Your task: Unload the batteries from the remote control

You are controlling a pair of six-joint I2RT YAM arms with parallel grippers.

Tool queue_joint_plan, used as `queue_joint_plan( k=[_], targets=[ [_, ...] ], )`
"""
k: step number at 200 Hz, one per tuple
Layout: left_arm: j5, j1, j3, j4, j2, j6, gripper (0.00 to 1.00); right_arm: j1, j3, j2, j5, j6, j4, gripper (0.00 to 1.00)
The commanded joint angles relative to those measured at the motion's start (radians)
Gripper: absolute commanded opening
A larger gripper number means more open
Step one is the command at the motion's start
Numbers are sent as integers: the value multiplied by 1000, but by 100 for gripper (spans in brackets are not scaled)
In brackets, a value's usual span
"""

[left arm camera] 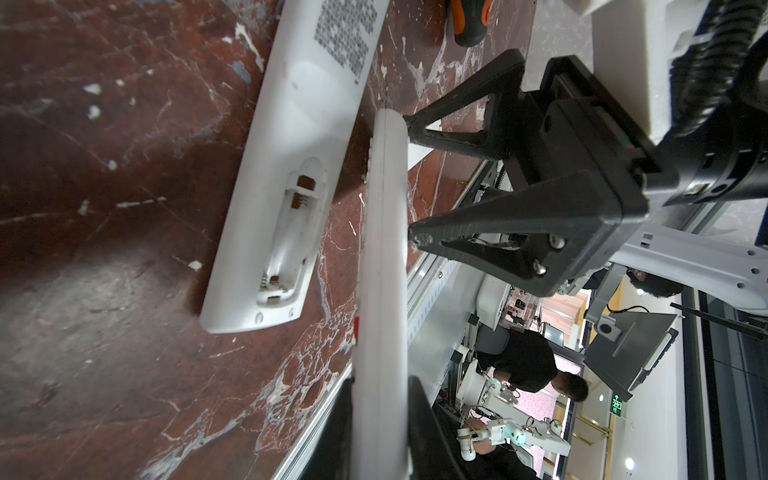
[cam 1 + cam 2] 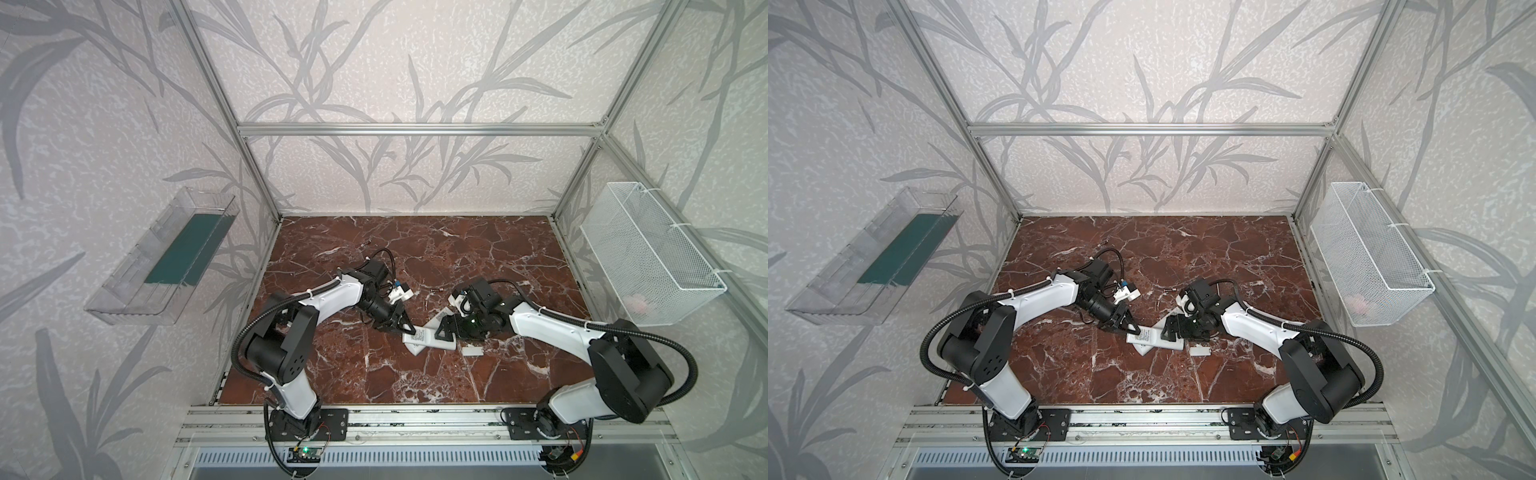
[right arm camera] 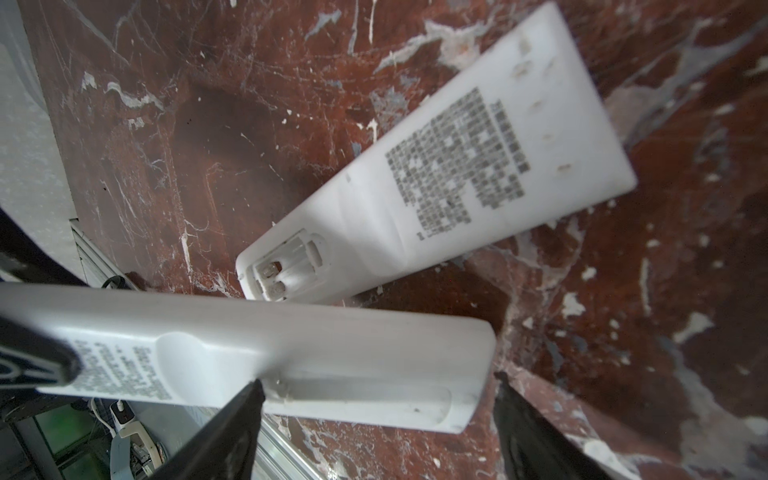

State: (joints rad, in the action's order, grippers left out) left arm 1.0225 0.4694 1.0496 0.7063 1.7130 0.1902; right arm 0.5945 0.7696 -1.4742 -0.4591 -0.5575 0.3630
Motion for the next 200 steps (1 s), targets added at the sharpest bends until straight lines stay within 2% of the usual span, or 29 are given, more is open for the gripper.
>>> queue_joint_plan(
  k=[1, 51, 92, 113, 149, 200],
  targets=[
    [-53, 3, -10, 33, 26, -25, 0, 1, -16, -13, -6, -2, -7, 86],
    [-54, 5, -10, 34, 30, -26, 0, 6, -35, -54, -4, -10, -37, 83],
    [-52, 4, -8, 35, 36, -28, 0, 39, -19, -64, 52, -3, -3, 83],
    [-53, 3, -8, 35, 35, -29, 0, 91, 32, -75, 174, 18, 95, 83],
    [-54, 4, -7, 36, 32, -28, 0, 213, 150, -114, 525, 11, 336, 87],
    [-110, 3, -2, 66, 36, -37, 0, 235, 209, -103, 741, -60, 516, 87]
  ],
)
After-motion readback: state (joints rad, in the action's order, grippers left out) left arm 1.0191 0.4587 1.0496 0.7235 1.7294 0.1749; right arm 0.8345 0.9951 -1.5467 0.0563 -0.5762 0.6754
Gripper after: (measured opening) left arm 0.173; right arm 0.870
